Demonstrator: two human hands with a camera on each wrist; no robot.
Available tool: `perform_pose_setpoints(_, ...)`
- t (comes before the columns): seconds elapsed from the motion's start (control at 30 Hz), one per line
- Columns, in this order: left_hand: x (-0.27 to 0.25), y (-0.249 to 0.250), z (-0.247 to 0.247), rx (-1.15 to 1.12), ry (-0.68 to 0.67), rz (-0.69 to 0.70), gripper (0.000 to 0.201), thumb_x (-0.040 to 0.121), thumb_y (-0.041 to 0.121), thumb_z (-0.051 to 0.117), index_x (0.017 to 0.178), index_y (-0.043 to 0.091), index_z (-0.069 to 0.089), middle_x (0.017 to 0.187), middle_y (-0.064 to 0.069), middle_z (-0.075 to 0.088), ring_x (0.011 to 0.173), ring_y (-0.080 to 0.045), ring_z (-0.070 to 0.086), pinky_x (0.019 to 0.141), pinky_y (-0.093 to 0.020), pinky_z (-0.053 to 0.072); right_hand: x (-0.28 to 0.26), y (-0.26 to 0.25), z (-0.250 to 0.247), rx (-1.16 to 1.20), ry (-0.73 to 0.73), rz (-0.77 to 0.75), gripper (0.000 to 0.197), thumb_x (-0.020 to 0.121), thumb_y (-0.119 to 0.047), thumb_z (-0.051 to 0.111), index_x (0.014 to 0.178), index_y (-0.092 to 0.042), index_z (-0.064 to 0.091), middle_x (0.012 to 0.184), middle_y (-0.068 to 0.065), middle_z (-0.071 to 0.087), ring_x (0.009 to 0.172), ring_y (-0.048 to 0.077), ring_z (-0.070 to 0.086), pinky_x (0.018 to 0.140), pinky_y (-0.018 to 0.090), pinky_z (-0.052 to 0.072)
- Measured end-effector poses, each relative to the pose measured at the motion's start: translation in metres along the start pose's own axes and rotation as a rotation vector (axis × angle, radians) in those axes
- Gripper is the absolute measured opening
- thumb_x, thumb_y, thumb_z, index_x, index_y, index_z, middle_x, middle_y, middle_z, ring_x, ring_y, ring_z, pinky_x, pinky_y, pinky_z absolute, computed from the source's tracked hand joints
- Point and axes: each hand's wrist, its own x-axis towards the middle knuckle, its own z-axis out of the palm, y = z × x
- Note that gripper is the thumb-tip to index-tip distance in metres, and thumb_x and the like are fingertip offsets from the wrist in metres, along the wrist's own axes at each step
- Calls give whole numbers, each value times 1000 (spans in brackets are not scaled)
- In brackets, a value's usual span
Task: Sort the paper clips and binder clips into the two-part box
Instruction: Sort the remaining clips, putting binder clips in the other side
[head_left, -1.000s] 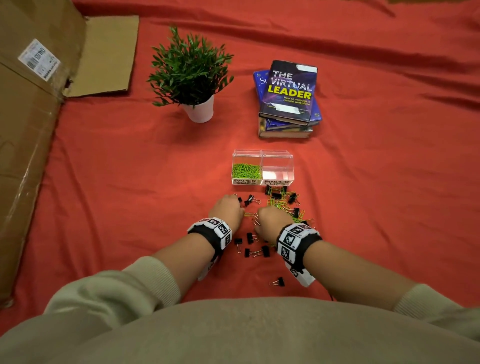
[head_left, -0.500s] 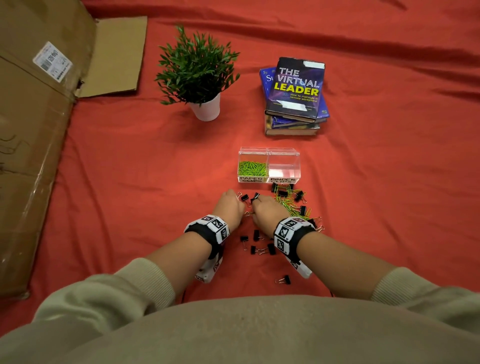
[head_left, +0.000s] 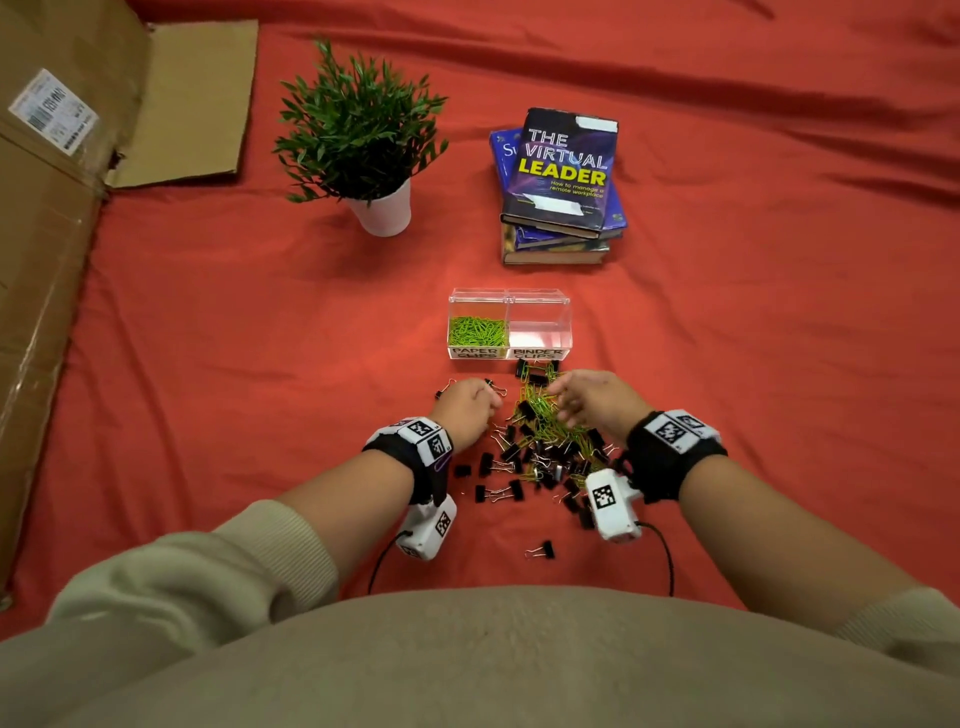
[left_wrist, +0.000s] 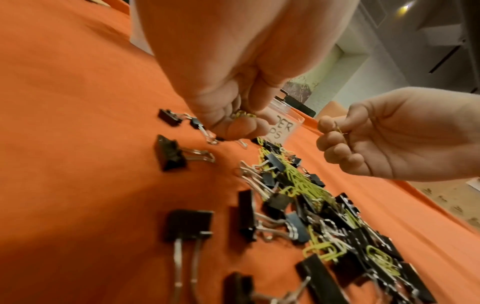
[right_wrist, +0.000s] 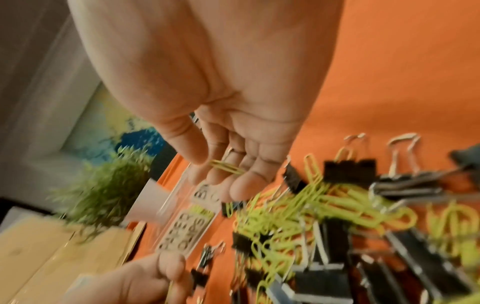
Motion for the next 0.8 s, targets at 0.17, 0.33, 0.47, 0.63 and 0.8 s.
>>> perform_pose_setpoints(0.17, 0, 16, 27, 256, -19, 118, 9, 94, 19, 46, 94, 14, 54, 78, 1, 57, 67, -18, 53, 61, -29, 44, -4, 14, -19, -146, 138, 14, 16, 94, -15, 49, 92, -8, 64, 73, 1, 56, 57, 10, 49, 49, 19, 41)
perform_pose_setpoints(0.33, 8, 12, 34, 629, -44, 272, 30, 92, 16, 54, 122, 14, 50, 123, -7, 58, 110, -26, 56, 93, -40, 48, 2, 30, -5, -909, 140, -205, 15, 87, -13, 56, 101, -12, 63, 93, 1, 62, 75, 12, 56, 67, 21, 47)
perform_pose_setpoints(0.47, 12, 8, 24, 738, -13, 274, 24, 93, 23, 54, 113, 10, 51, 118, -10, 57, 109, -30, 54, 91, -42, 47, 5, 38, 5, -1100, 182, -239, 27, 87, -20, 60, 112, -9, 56, 111, 7, 58, 100, 22, 56, 88, 34, 51)
perform_pose_setpoints(0.63, 5, -8, 1, 792, 34, 250, 21, 92, 26, 51, 107, 10, 51, 113, -9, 57, 102, -27, 55, 85, -38, 46, 6, 44, 10, -1174, 222, -340, 28, 90, -7, 51, 117, -1, 51, 115, 11, 52, 103, 23, 51, 96, 34, 48)
perform_pose_setpoints(0.8, -2, -8, -6, 788, 82, 212, 16, 87, 17, 49, 100, 11, 53, 106, -8, 58, 94, -26, 56, 77, -36, 45, 2, 53, 13, -1195, 238, -414, 29, 85, 2, 54, 113, -4, 51, 111, 9, 52, 97, 19, 51, 89, 32, 53)
